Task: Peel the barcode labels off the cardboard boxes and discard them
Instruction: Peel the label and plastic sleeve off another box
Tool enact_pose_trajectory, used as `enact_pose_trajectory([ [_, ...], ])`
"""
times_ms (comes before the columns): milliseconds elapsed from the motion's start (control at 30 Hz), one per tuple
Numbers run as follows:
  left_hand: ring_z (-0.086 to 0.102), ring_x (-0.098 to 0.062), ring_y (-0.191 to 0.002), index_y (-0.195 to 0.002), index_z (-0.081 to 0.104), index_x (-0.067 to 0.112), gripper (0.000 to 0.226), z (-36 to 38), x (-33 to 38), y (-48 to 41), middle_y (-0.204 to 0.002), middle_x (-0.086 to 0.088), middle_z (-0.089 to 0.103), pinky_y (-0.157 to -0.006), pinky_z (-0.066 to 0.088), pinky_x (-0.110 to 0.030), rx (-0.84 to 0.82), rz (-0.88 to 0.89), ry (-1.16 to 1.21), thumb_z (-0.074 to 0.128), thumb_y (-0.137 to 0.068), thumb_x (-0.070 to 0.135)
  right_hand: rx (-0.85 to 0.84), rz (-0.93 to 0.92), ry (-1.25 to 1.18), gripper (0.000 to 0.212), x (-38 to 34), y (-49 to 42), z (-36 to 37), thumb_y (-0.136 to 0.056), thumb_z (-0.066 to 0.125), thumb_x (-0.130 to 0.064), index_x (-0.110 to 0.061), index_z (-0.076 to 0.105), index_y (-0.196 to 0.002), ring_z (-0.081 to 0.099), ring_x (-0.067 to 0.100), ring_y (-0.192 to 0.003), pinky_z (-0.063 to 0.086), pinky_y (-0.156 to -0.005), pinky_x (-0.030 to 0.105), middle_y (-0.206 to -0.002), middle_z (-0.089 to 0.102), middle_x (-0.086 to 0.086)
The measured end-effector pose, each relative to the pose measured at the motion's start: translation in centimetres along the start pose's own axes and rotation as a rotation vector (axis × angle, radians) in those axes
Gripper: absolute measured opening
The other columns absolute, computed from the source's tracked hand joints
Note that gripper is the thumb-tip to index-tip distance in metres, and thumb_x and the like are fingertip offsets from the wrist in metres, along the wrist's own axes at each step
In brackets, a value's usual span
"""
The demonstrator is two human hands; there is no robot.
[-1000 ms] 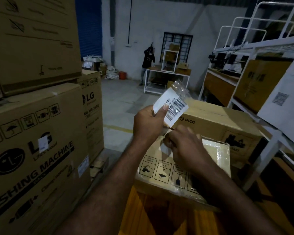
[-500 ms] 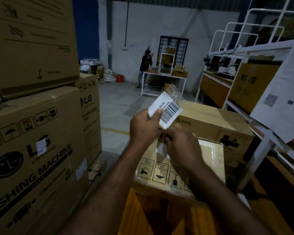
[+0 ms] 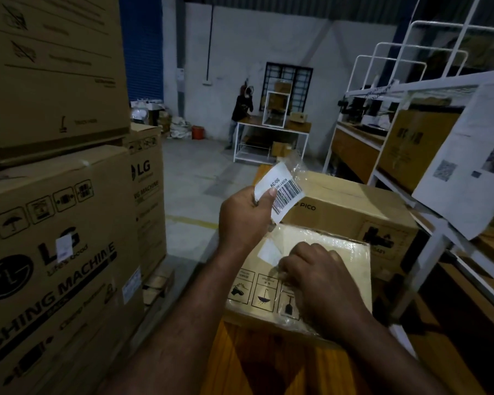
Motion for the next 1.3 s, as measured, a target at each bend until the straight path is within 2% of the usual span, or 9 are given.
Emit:
enact_pose_trajectory([
  [200, 0.070, -0.011, -0.063, -0.084, 0.071, 0.016, 0.036, -0.3, 0.5, 0.5, -0.071, 0.003, 0.072, -0.054, 0.058, -0.042, 0.058, 0.077, -0.114, 0.059, -0.094, 0.048, 0.123, 0.196, -0.083, 0.005, 0.9, -4.3, -0.7, -0.084, 0.070, -0.021, -0.026, 0.069, -0.086, 0.052, 0.016, -0.083, 0.041, -0.069, 0.033, -0.089, 0.057, -0.007],
  [367, 0.067, -0.011, -0.064, -0.085, 0.072, 0.013, 0.035, -0.4, 0.9, 1.2, -0.072, 0.002, 0.071, -0.051, 0.054, -0.034, 0.096, 0.175, -0.223, 0.059, -0.097, 0.043, 0.096, 0.045, -0.010, 0.005, -0.4, -0.8, -0.1, -0.082, 0.069, -0.025, -0.028, 0.070, -0.086, 0.055, 0.016, -0.077, 0.045, -0.065, 0.033, -0.084, 0.060, -0.008],
  [533, 0.070, -0.006, -0.066, -0.091, 0.074, 0.015, 0.032, 0.0, 0.6, 0.6, -0.077, 0.003, 0.074, -0.057, 0.059, -0.039, 0.049, 0.111, -0.141, 0.060, -0.096, 0.044, 0.185, 0.239, -0.091, 0.003, 2.2, -3.7, 0.0, -0.085, 0.069, -0.026, -0.024, 0.069, -0.087, 0.053, 0.017, -0.078, 0.044, -0.067, 0.033, -0.087, 0.059, -0.006],
  [633, 0.069, -0.006, -0.066, -0.089, 0.073, 0.016, 0.031, 0.2, 0.6, 0.3, -0.074, 0.005, 0.073, -0.057, 0.058, -0.039, 0.085, 0.081, -0.108, 0.061, -0.095, 0.044, 0.156, 0.223, -0.173, 0.013, 1.9, -2.2, 0.8, -0.091, 0.058, -0.036, -0.031, 0.069, -0.097, 0.047, 0.014, -0.089, 0.039, -0.079, 0.038, -0.090, 0.055, -0.012],
  [733, 0.067, -0.008, -0.065, -0.086, 0.071, 0.016, 0.036, 0.8, 0.7, 0.3, -0.074, 0.005, 0.072, -0.054, 0.056, -0.035, 0.091, 0.088, -0.158, 0.059, -0.095, 0.048, 0.137, 0.162, -0.183, 0.017, 1.7, -1.0, 0.8, -0.086, 0.055, -0.040, -0.034, 0.070, -0.093, 0.045, 0.013, -0.091, 0.037, -0.079, 0.039, -0.087, 0.052, -0.015],
  [867, 0.061, -0.001, -0.061, -0.084, 0.070, 0.014, 0.036, 1.1, 0.9, 0.1, -0.072, 0.005, 0.069, -0.048, 0.042, -0.021, 0.092, 0.117, -0.213, 0.058, -0.097, 0.046, 0.098, 0.106, -0.205, 0.020, 1.6, -1.0, 0.9, -0.084, 0.053, -0.045, -0.035, 0.069, -0.088, 0.045, 0.011, -0.095, 0.035, -0.081, 0.041, -0.088, 0.050, -0.018],
  [1033, 0.064, -0.007, -0.062, -0.083, 0.069, 0.013, 0.040, 1.5, 0.6, -0.3, -0.073, 0.004, 0.071, -0.047, 0.043, -0.022, 0.078, 0.106, -0.243, 0.057, -0.096, 0.048, 0.145, 0.199, -0.198, 0.029, 2.2, -1.5, 0.9, -0.084, 0.053, -0.048, -0.030, 0.069, -0.102, 0.045, 0.012, -0.091, 0.039, -0.080, 0.038, -0.091, 0.049, -0.013],
  [1167, 0.063, -0.004, -0.062, -0.083, 0.068, 0.013, 0.040, 1.6, 0.5, -0.4, -0.075, 0.005, 0.071, -0.047, 0.043, -0.021, 0.055, 0.098, -0.257, 0.057, -0.096, 0.049, 0.133, 0.155, -0.193, 0.018, 2.2, -1.4, 0.8, -0.084, 0.058, -0.044, -0.031, 0.068, -0.087, 0.046, 0.012, -0.088, 0.040, -0.079, 0.038, -0.087, 0.050, -0.013],
  [1300, 0.067, -0.008, -0.065, -0.083, 0.070, 0.013, 0.037, 1.6, 0.7, -0.6, -0.074, 0.003, 0.072, -0.052, 0.051, -0.027, 0.040, 0.077, -0.214, 0.059, -0.095, 0.047, 0.164, 0.253, -0.183, 0.009, 2.5, -2.3, 0.5, -0.085, 0.065, -0.033, -0.026, 0.065, -0.078, 0.046, 0.014, -0.082, 0.042, -0.077, 0.039, -0.082, 0.049, -0.009],
])
Point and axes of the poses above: each hand's wrist, its own y-axis away from the middle knuckle, its own z-axis out of the palm, x = y × z, the point moved 4 cm from there along -y, towards the middle knuckle
